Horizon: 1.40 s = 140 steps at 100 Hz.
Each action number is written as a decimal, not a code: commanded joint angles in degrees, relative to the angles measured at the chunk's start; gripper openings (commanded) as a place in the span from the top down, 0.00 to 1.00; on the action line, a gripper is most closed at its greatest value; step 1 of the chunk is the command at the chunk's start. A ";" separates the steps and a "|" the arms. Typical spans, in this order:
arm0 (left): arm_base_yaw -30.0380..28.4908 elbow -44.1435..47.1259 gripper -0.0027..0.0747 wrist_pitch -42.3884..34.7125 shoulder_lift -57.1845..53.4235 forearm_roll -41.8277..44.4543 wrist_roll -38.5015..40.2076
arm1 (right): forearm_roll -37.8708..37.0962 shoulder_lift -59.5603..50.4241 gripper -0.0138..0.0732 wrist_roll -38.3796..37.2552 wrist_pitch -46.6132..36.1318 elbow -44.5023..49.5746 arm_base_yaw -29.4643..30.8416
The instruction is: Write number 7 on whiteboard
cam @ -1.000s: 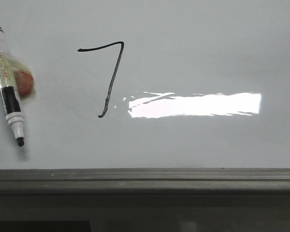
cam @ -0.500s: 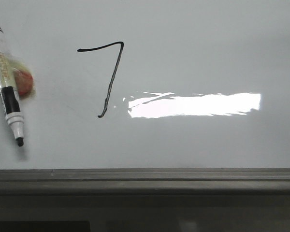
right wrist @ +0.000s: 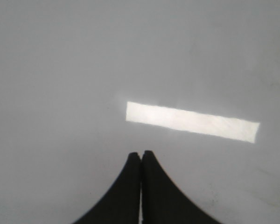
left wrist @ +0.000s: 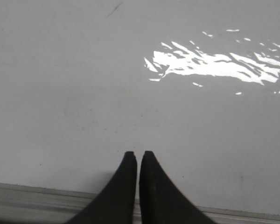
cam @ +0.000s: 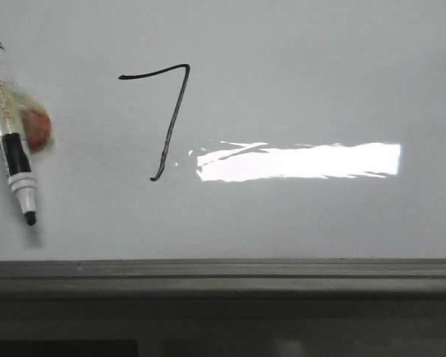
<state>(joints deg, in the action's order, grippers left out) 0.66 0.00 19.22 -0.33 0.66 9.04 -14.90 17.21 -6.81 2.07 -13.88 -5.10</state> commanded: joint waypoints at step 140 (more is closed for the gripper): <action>-0.05 1.35 0.99 -2.63 -1.59 -0.66 0.51 | 10.95 -18.76 0.91 0.88 15.49 15.38 10.96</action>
<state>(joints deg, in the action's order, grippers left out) 0.66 0.00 19.22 -0.33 0.66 9.04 -3.35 -0.65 -6.70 18.83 0.65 5.58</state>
